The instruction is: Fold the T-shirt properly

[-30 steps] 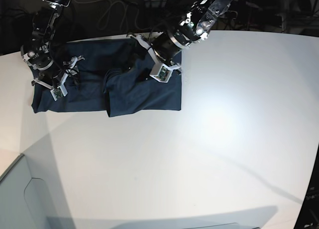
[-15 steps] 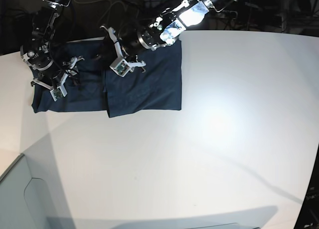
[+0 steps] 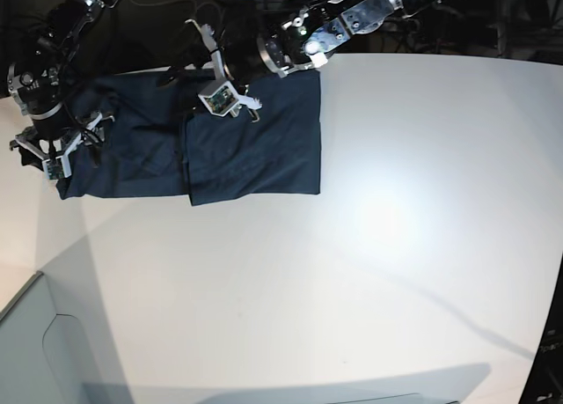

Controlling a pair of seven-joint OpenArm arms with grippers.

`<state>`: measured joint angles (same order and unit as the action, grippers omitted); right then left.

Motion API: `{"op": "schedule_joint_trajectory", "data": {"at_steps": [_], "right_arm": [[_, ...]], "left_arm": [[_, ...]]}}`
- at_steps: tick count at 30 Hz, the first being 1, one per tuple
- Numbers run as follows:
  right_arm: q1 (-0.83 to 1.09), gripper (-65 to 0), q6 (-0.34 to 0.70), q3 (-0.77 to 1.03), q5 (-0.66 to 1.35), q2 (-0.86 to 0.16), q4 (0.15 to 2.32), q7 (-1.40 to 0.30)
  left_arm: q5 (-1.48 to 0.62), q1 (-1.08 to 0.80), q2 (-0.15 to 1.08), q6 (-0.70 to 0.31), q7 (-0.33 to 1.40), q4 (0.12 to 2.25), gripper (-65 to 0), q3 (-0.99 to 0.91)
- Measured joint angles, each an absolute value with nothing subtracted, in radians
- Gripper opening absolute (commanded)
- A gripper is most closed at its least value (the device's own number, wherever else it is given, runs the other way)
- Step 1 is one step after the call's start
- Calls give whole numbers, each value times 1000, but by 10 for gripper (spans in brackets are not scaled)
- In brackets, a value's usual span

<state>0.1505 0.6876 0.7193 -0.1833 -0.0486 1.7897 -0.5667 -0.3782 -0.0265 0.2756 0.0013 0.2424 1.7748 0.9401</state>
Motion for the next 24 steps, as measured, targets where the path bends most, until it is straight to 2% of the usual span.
{"op": "schedule_joint_trajectory", "data": {"at_steps": [4,12,17,24], "right_arm": [[131,-100,687,770,-183,-55,1746,-558],[53,-99,687,844,-181,-75,1545,-565],[34,-99,687,870,-187,-125,1428,-568],[11,-100,687,870,-179,-133,1350,-543]], "left_arm": [[-376,-121,355,16,244,1835,-354,786],[-373,-335,380,11,243,1864,-354,372],[-374,-386,379,10,239,1864,-354,240],[-374,-396,363,7,240,1858,-354,167]]}}
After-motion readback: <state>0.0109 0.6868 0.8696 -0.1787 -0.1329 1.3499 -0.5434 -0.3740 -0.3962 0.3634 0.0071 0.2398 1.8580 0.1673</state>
